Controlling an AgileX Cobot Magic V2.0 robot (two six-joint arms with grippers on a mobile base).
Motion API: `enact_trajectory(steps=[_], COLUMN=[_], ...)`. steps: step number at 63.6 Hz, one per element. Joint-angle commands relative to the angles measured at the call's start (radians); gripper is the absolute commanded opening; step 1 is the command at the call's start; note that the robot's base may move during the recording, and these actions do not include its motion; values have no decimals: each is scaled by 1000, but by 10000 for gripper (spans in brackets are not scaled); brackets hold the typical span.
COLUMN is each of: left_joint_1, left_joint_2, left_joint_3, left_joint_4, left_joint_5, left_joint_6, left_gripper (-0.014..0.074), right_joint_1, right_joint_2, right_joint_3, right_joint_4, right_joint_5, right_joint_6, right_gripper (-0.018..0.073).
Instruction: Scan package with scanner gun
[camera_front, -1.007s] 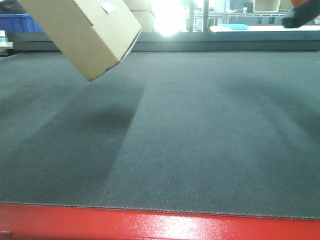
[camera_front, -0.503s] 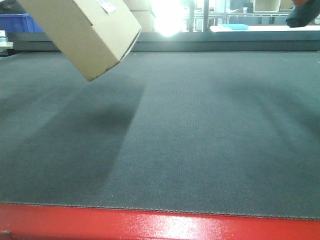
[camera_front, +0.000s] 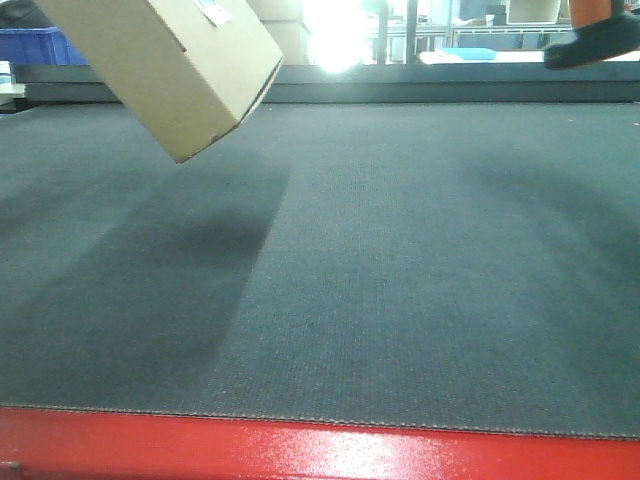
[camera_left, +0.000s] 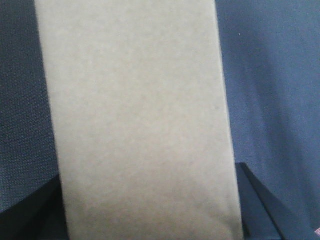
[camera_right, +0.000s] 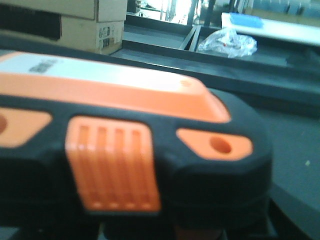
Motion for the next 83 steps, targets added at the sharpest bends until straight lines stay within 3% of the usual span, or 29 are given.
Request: enact_trajectory(steps=[1,9,18,28,33,42,45,50,56,74,83], left_joint_1=[-4,-4,-4,-4,-4,-4,-4,-4,-4,-4,-4], left_joint_2=[-14,-14,-14,-14,-14,-14,-14,-14,-14,-14,-14], left_joint_3=[-9,-9,-9,-9,-9,-9,-9,-9,-9,-9,-9], left_joint_4=[-14,-14,-14,-14,-14,-14,-14,-14,-14,-14,-14], left_joint_5=[-8,-8,-8,-8,-8,-8,-8,-8,-8,-8,-8], left_joint_6=[-4,-4,-4,-4,-4,-4,-4,-4,-4,-4,-4], left_gripper=[-111,-111,-111,-111,-111,-111,-111,-111,-111,-111,-111], right_joint_1=[-1,-1,-1,-1,-1,-1,-1,-1,-1,-1,-1], right_joint_2=[-55,-107,-136,-140,-140,-140,-140,-131,-101,52,112], right_joint_3=[-10,41,136,240,296,391,413,433,447,455,455], right_joint_4=[90,163,166,152,33,-271,-356,-418,-418,-418,-418], right_joint_5=[-42,-83,-174,-256,-306,-450,-484,-508,-547,-829,-850], right_joint_6=[1,1,11,151,283,631,661,664,664,664,668], right_gripper=[-154,-154,-154,-159,-159,-159,-159,-159,-159,-159,-159])
